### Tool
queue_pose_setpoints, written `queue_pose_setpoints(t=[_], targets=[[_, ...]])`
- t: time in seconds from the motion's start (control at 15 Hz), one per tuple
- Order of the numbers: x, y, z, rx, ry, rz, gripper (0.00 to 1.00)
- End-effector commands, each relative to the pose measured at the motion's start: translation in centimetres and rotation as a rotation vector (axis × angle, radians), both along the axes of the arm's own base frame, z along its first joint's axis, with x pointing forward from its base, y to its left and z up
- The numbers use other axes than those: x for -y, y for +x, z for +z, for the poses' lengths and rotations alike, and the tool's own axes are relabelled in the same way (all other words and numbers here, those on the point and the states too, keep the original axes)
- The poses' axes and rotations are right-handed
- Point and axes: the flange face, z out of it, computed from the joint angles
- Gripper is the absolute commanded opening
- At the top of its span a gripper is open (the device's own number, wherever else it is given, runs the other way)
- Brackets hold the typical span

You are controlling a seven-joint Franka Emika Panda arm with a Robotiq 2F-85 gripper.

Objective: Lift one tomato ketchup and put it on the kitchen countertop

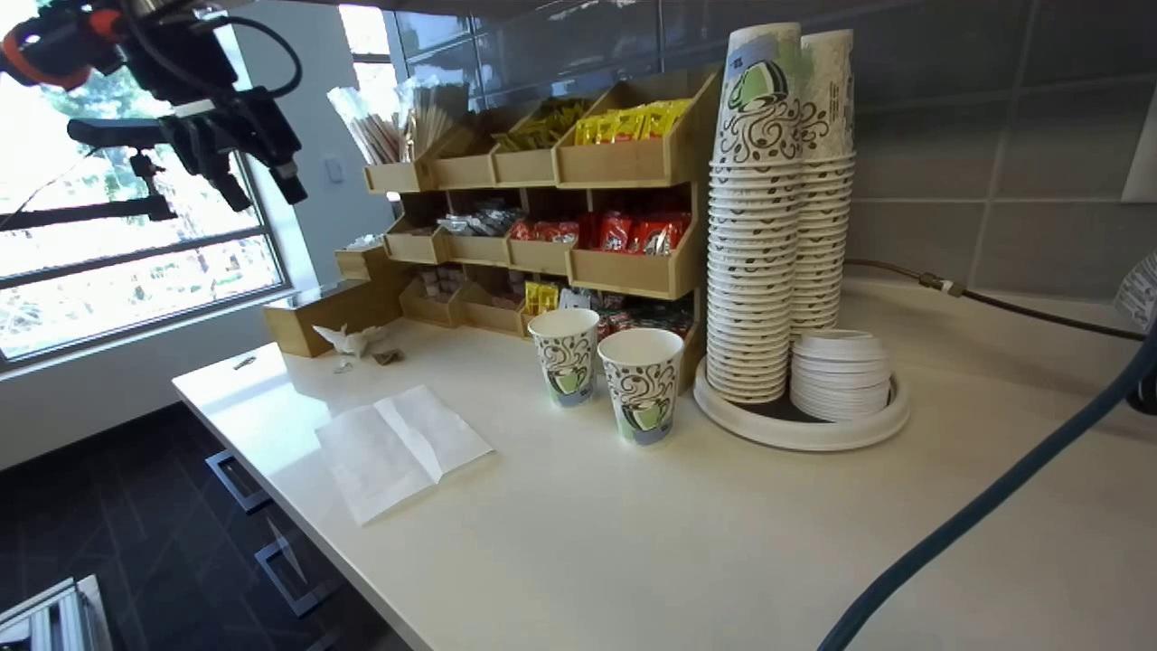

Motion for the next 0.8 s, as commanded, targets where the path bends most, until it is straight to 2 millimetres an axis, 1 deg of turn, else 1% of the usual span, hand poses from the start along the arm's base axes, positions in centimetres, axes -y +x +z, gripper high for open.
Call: queue_pose_setpoints(t=[0.0, 0.4, 0.6, 0.73], targets=[[-0.2, 4.8, -0.7, 0.046, -0.035, 0.178, 1.00], [0.1, 11.9, -2.8, 0.130, -0.025, 0.388, 1.00], [-0.6, 15.1, -3.7, 0.186, -0.016, 0.462, 1.00], [-1.2, 16.8, -4.5, 0.212, 0.006, 0.488, 1.00]])
